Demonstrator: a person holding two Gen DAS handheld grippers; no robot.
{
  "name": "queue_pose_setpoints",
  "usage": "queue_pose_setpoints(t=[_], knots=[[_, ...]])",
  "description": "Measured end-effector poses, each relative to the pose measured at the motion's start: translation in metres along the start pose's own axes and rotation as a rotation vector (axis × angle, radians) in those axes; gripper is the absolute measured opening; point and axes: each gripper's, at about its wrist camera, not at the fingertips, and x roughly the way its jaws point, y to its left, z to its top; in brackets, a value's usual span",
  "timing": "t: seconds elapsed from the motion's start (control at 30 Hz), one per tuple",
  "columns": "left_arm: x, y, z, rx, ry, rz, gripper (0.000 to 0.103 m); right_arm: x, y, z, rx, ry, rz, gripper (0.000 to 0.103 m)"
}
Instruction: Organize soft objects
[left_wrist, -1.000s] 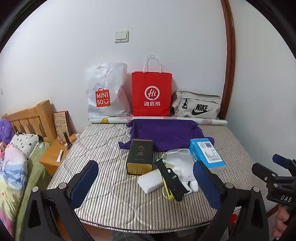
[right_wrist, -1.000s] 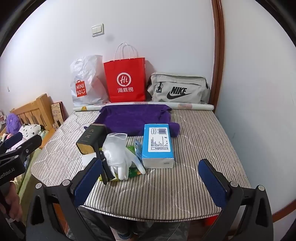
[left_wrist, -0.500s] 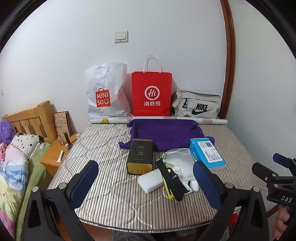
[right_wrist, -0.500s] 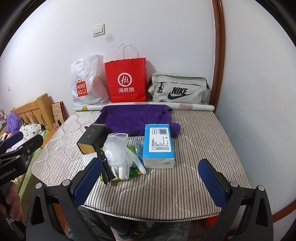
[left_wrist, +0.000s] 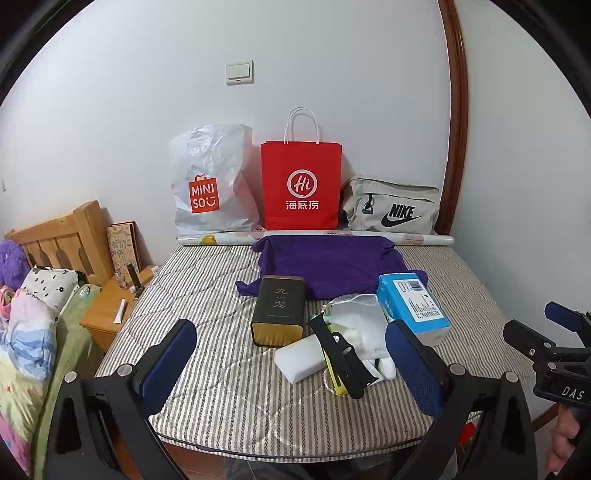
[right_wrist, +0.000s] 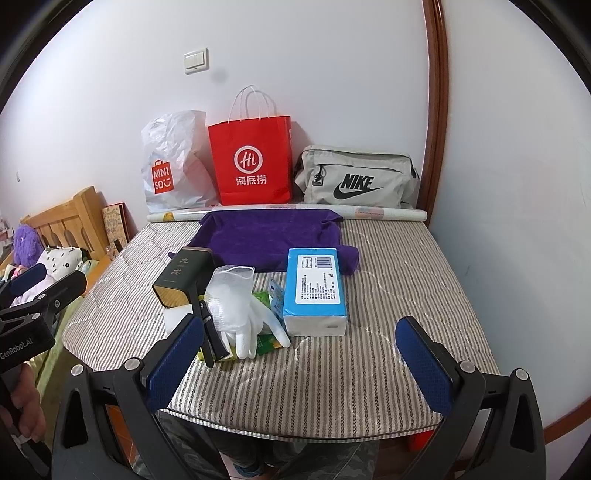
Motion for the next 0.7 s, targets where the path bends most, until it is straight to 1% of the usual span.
queue_pose_setpoints(t=[0.2, 0.27, 0.4, 0.5, 0.6, 0.7], knots=[[0.001, -0.001, -0.001, 0.004, 0.004, -0.001, 0.102, 0.000, -0.001, -0.001, 0.000, 0.000, 0.000, 0.102], [0.004, -0.002, -0.001, 0.007, -0.006, -0.001, 0.102, 0.000, -0.001, -0.001, 0.000, -0.004, 0.006, 0.102], [0.002, -0.008, -0.004, 0.015, 0.005, -0.002, 0.103, 0.000, -0.002, -0.001, -0.002, -0.007, 0.014, 0.102], [0.002, -0.008, -0.005, 0.012, -0.015, -0.006, 0.102, 0.002, -0.003, -0.001, -0.001, -0.007, 0.017, 0.102], [0.006, -0.006, -0.003, 0.014, -0.001, -0.016, 0.102, 0.003, -0.003, -0.001, -0.001, -0.006, 0.016, 0.102], [0.020, -0.004, -0.002, 0.038, 0.038, -0.033, 0.102, 0.009, -0.006, -0.002, 0.000, 0.002, 0.021, 0.102]])
